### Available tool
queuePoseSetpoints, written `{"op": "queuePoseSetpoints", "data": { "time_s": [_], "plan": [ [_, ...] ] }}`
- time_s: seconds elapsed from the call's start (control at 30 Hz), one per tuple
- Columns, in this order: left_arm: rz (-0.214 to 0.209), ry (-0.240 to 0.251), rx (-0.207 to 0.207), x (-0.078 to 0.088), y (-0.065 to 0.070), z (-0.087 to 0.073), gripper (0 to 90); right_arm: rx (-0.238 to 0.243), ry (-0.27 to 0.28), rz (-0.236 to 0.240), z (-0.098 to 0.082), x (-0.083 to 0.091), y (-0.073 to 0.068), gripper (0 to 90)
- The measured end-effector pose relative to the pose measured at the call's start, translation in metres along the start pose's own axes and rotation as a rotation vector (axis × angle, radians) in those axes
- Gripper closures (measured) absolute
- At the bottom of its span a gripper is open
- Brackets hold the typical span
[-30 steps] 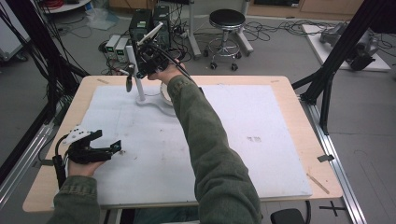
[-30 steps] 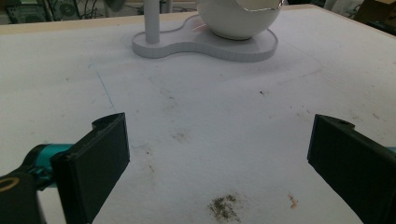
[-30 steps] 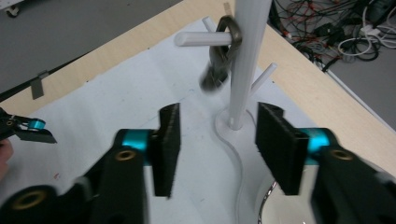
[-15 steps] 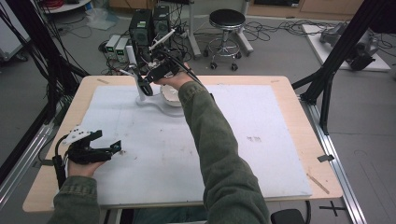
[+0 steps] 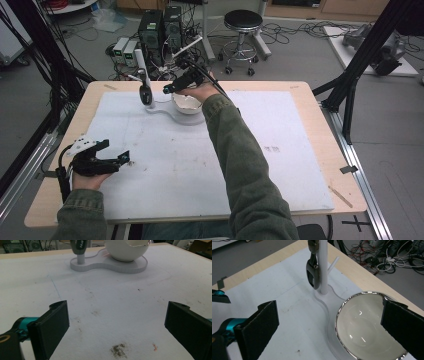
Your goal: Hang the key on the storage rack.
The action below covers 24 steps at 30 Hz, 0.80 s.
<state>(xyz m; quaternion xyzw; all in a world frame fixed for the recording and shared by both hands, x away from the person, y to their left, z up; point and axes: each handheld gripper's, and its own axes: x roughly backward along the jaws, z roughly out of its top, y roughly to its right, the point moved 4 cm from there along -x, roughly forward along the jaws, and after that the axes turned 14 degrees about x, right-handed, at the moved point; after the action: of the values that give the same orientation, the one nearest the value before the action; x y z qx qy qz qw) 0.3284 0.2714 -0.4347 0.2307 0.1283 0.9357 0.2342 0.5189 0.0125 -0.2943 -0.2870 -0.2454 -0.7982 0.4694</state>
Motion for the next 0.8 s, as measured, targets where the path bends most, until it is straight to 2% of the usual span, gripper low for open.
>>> {"op": "queuePoseSetpoints", "data": {
  "time_s": [0.23, 0.57, 0.8],
  "plan": [
    [0.0, -0.008, -0.008, 0.0, 0.0, 0.0, 6.1, -0.023, 0.003, -0.025, -0.019, 0.014, 0.004, 0.6],
    [-0.006, -0.007, -0.003, 0.001, 0.001, -0.001, 6.1, -0.086, -0.017, -0.025, -0.058, 0.031, 0.008, 0.6],
    [-0.018, -0.014, -0.01, 0.0, 0.003, -0.001, 6.1, -0.087, 0.009, -0.035, -0.087, 0.046, 0.01, 0.6]
  ]
}}
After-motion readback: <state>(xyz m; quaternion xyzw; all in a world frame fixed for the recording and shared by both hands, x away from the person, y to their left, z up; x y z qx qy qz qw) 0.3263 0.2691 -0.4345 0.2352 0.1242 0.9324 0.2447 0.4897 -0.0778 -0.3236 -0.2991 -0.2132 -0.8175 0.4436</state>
